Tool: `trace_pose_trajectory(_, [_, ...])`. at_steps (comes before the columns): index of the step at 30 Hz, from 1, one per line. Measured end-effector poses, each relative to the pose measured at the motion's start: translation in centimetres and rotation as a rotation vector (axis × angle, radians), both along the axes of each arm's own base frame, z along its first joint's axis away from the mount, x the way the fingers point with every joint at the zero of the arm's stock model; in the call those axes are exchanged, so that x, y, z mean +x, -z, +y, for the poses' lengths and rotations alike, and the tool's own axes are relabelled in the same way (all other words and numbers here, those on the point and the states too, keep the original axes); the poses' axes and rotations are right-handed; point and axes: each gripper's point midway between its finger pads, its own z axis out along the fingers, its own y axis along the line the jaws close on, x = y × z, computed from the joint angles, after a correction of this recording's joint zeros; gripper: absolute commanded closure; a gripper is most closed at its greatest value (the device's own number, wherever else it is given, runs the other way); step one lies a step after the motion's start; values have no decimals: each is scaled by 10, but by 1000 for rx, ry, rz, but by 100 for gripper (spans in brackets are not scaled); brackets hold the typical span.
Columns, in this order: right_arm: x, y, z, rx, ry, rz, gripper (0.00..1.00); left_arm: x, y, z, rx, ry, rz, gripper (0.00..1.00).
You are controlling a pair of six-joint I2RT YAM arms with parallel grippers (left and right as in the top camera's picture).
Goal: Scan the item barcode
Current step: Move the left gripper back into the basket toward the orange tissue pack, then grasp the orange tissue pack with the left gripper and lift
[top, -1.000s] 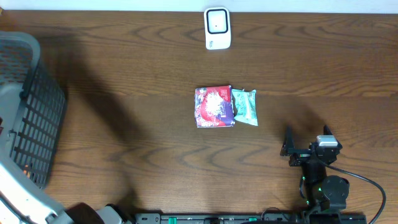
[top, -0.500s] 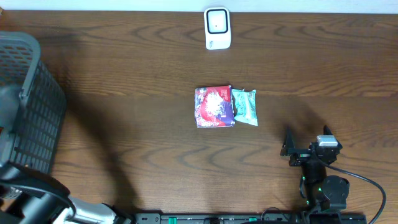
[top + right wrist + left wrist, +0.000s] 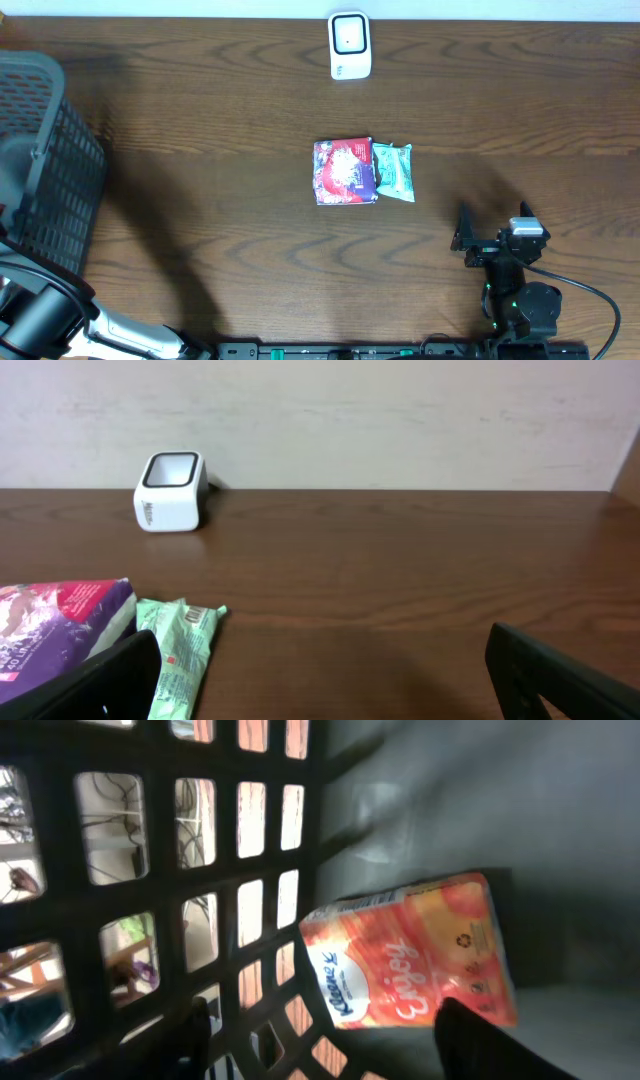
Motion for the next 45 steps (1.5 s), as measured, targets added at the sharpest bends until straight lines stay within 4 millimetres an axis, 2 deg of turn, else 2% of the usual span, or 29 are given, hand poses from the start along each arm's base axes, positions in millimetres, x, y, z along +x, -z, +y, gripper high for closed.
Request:
trace_pose_trajectory(9, [0, 0, 0, 0, 0, 0, 1, 17, 28, -7, -101, 163, -90, 26])
trace_pose_trajectory(18, [0, 0, 0, 0, 0, 0, 1, 23, 46, -10, -118, 205, -130, 26])
trace_pose_trajectory(20, [0, 0, 0, 0, 0, 0, 1, 22, 51, -12, -122, 207, -131, 29])
trace_pose_trajectory(21, [0, 0, 0, 0, 0, 0, 1, 21, 53, -13, -124, 207, -129, 31])
trace_pose_trajectory(23, [0, 0, 0, 0, 0, 0, 1, 20, 55, -15, -125, 209, -128, 41])
trace_pose_trajectory(27, [0, 0, 0, 0, 0, 0, 1, 17, 58, -15, -124, 216, -115, 92])
trace_pose_trajectory(34, [0, 0, 0, 0, 0, 0, 1, 13, 54, -14, -116, 216, -95, 93])
trace_pose_trajectory(38, [0, 0, 0, 0, 0, 0, 1, 14, 47, -20, -139, 179, -110, 93])
trace_pose_trajectory(40, [0, 0, 0, 0, 0, 0, 1, 23, 37, -15, -116, 155, -153, 93])
trace_pose_trajectory(43, [0, 0, 0, 0, 0, 0, 1, 52, 7, 2, -22, 144, -304, 93])
trace_pose_trajectory(45, [0, 0, 0, 0, 0, 0, 1, 79, -29, 14, 70, 163, -464, 93])
